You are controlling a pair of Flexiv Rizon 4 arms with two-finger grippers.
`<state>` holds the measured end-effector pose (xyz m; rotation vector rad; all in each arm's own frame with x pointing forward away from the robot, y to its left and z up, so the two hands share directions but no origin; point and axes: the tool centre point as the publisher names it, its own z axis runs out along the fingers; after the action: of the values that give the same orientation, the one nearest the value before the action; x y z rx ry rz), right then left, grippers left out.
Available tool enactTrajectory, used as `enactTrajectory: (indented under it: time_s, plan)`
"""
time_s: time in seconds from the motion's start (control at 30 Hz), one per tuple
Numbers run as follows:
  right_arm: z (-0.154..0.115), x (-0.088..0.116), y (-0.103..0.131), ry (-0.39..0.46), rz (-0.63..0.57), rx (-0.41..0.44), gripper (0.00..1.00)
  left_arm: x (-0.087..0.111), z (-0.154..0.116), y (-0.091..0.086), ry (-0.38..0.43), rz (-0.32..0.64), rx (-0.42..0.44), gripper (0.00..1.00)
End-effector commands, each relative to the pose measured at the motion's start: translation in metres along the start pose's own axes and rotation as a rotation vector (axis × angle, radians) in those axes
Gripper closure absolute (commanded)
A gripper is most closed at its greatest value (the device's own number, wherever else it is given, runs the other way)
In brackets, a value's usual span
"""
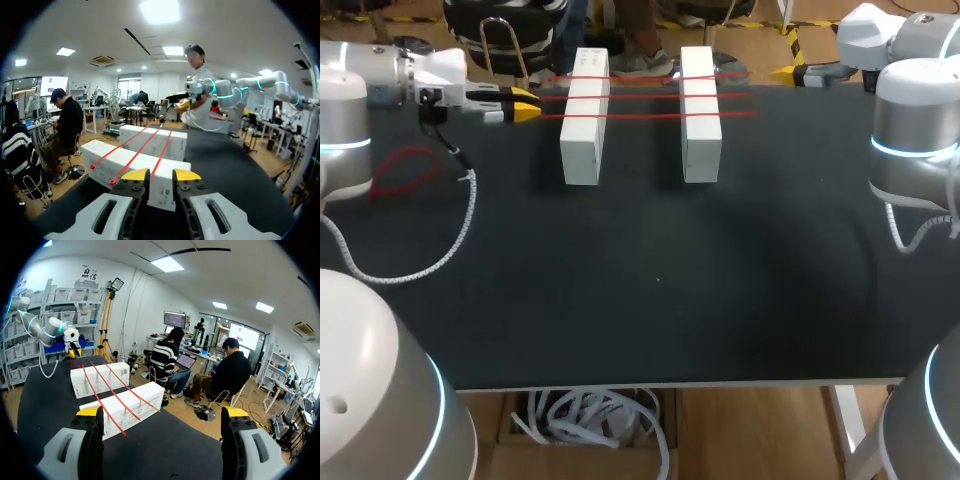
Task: Grab the tape and strap the tape.
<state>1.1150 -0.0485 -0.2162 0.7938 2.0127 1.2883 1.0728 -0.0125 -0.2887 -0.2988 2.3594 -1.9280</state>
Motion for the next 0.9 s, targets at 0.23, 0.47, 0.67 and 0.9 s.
enactTrajectory:
  time_s: [0.23, 0.47, 0.67, 0.9]
  plan:
    - [-0.001, 0.000, 0.000, 0.000, 0.000, -0.001, 0.00, -0.019, 0.009, 0.014, 0.083, -0.009, 0.014, 0.73]
    - [-0.001, 0.000, 0.000, 0.000, 0.000, -0.001, 0.00, -0.023, 0.008, 0.021, 0.107, -0.021, 0.026, 0.75]
    - [-0.001, 0.000, 0.000, 0.000, 0.000, -0.001, 0.00, -0.026, 0.008, 0.026, 0.107, -0.028, 0.032, 0.75]
    - [-0.001, 0.000, 0.000, 0.000, 0.000, -0.001, 0.00, -0.026, 0.009, 0.030, 0.112, -0.041, 0.042, 0.73]
